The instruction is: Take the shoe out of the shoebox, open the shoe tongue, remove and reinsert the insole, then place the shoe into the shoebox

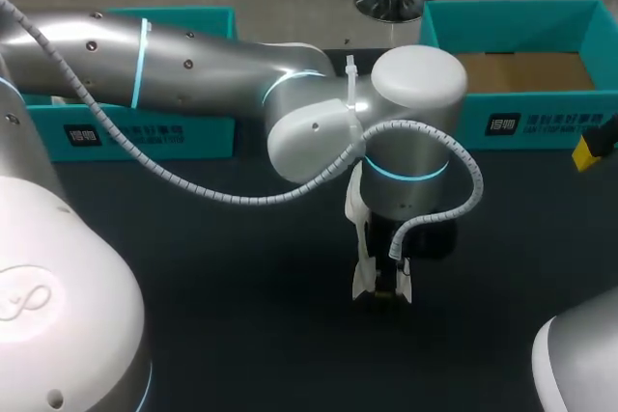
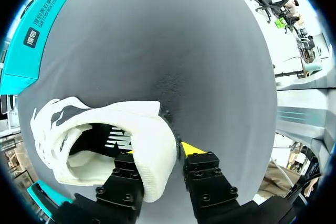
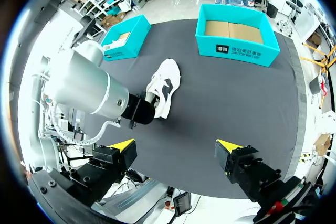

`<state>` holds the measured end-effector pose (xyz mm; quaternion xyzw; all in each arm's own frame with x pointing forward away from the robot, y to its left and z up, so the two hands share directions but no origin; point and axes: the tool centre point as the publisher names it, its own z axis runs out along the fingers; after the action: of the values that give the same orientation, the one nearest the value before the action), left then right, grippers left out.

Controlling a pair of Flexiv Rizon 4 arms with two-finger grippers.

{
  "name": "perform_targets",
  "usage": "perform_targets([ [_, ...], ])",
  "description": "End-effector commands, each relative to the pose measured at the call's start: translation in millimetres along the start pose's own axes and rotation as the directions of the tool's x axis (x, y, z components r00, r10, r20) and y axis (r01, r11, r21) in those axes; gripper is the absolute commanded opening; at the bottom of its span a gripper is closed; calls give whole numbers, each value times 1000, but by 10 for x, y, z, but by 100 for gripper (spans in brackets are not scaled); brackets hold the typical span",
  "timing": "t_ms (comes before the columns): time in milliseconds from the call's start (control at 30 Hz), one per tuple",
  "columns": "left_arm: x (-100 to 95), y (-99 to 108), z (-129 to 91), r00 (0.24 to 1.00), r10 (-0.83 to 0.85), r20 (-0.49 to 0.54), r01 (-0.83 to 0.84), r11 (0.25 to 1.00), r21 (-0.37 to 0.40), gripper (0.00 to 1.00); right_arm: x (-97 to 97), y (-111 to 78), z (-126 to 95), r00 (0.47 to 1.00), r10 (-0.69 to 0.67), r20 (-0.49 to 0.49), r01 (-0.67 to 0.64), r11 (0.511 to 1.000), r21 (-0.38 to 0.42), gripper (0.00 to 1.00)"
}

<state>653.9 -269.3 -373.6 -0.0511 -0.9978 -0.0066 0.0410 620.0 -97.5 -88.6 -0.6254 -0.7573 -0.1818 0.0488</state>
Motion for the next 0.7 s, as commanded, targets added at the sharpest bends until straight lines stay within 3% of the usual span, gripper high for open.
perform_targets([
  [33,29,99,-134,1000,9,7,-9,1000,23,0,0,28,-7,1000,1,1,-1,1000,6,100],
  [167,94,163,-405,1000,11,7,-11,1000,15,0,0,28,-7,1000,1,1,-1,1000,6,100],
  [467,252,428,-1275,998,57,-14,-56,996,65,0,0,28,-7,1000,1,1,-1,1000,6,100],
  [700,319,567,-1750,993,113,-17,-111,989,97,0,0,28,-7,1000,1,1,-1,1000,6,100],
])
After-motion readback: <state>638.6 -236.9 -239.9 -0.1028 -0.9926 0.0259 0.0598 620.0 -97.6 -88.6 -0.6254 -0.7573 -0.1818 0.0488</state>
